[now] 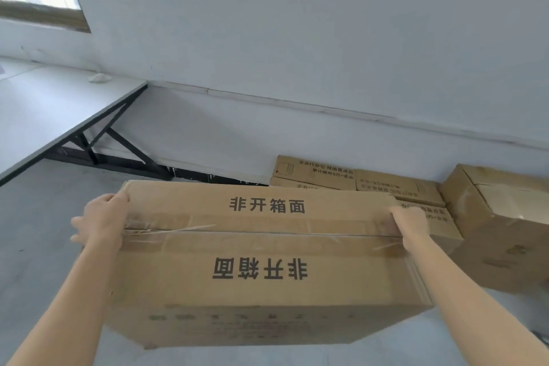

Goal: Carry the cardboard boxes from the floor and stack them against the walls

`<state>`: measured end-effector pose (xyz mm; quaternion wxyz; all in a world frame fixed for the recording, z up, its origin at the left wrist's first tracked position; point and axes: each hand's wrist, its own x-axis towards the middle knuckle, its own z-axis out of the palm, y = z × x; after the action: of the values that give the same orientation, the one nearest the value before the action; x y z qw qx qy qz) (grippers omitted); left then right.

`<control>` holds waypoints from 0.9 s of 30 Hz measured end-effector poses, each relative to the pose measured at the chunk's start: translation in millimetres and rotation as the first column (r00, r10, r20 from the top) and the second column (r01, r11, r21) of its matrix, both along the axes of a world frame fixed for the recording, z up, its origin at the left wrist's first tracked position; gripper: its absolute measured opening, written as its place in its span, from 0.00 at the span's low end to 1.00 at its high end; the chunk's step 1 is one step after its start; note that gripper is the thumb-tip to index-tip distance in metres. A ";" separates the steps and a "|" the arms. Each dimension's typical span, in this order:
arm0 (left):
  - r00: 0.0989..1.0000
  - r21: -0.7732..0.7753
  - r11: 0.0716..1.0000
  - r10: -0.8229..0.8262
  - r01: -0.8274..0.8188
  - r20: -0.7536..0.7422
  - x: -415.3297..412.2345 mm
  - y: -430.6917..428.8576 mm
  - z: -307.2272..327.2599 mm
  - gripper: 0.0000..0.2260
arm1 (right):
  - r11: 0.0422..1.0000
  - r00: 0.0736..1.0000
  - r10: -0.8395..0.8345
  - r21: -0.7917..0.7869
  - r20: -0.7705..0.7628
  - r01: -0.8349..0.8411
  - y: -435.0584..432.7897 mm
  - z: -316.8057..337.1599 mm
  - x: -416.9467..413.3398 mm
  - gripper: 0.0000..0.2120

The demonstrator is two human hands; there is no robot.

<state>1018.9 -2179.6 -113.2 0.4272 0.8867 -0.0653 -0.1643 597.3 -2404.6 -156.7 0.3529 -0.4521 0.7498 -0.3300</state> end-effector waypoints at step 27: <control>0.923 -0.479 0.832 -0.370 0.278 -0.108 -169.5 -599.1 22.6 0.12 | 0.762 0.840 -0.536 -0.378 0.090 0.526 -359.1 139.1 -221.5 0.16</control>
<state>849.5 -2778.8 -90.6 0.5928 0.7169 -0.2094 -0.3013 375.8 -2763.7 -17.6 0.1396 -0.2858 0.7704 -0.5525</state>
